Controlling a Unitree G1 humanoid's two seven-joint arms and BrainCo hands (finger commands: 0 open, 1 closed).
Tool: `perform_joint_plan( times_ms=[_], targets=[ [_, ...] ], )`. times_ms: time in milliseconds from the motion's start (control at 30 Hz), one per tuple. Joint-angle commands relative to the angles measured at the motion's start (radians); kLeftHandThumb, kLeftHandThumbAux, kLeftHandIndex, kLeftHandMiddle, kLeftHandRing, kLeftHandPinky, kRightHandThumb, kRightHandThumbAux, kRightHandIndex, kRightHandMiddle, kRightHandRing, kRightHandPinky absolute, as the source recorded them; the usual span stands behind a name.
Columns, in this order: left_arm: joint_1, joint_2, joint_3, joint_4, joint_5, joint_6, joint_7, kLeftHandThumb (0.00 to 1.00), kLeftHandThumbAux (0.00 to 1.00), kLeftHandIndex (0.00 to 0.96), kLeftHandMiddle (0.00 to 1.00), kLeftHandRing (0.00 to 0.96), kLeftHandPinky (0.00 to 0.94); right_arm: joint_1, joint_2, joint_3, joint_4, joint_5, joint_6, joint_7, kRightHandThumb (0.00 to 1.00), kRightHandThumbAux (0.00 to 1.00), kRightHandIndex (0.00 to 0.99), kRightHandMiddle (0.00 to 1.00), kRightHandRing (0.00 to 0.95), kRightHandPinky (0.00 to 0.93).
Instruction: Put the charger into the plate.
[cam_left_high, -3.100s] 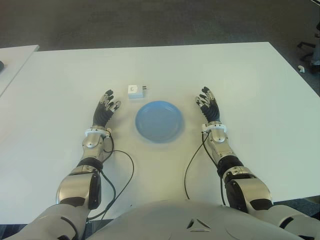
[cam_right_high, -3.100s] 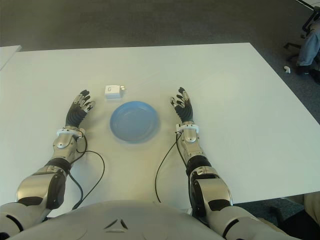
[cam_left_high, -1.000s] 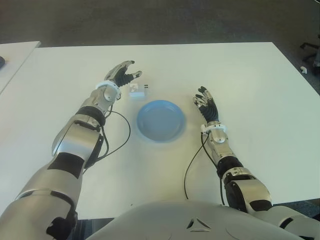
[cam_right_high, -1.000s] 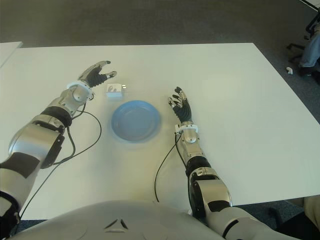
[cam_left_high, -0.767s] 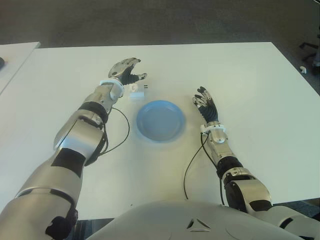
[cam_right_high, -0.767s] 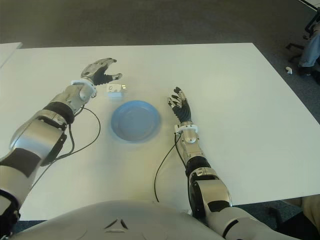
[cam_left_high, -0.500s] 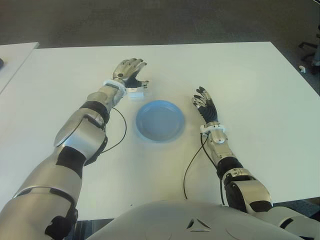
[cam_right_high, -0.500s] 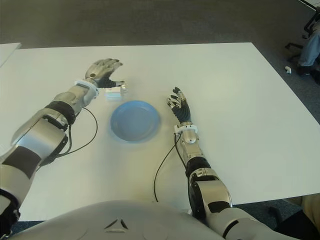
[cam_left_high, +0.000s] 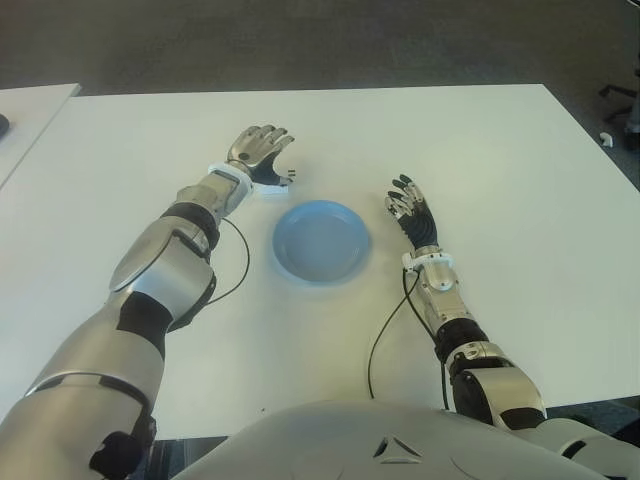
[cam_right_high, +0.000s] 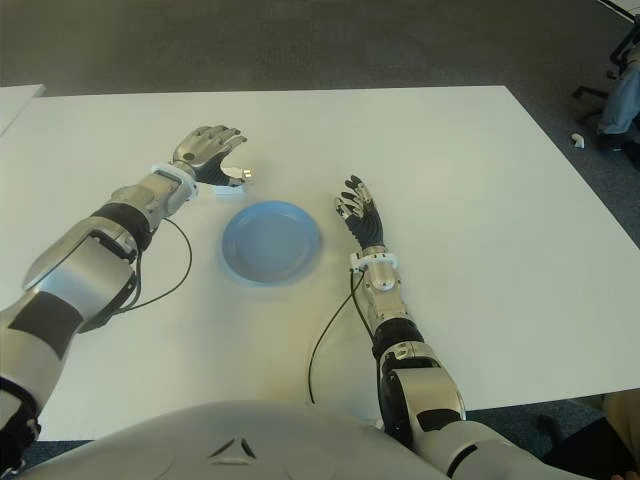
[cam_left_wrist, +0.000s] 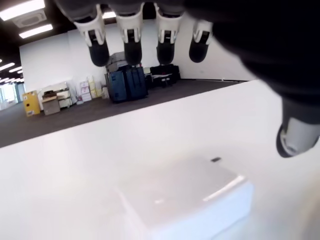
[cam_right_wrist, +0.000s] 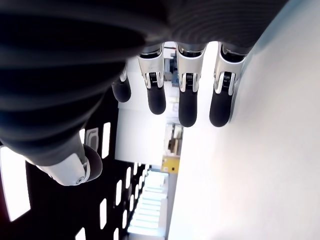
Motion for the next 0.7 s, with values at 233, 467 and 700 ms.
perform_joint_plan(
  times_ms=[233,467,700],
  targets=[
    [0.055,-0.028,0.036,0.007,-0.044,-0.014,-0.082,0.003,0.517,0.000,0.000,0.000,0.000,0.084,0.004,-0.010,-0.009,0.011,0.040,0.008,0.656,0.569,0.053,0.153,0.183,0.241],
    [0.100,-0.038,0.069,0.007,-0.083,-0.024,-0.131,0.000,0.521,0.000,0.000,0.000,0.013,0.100,0.002,-0.013,-0.038,0.012,0.048,0.013,0.653,0.551,0.052,0.146,0.174,0.218],
    [0.139,-0.052,0.115,0.009,-0.132,-0.006,-0.204,0.000,0.536,0.000,0.000,0.000,0.036,0.117,0.002,-0.021,-0.073,0.019,0.076,0.017,0.672,0.548,0.056,0.140,0.163,0.201]
  ],
)
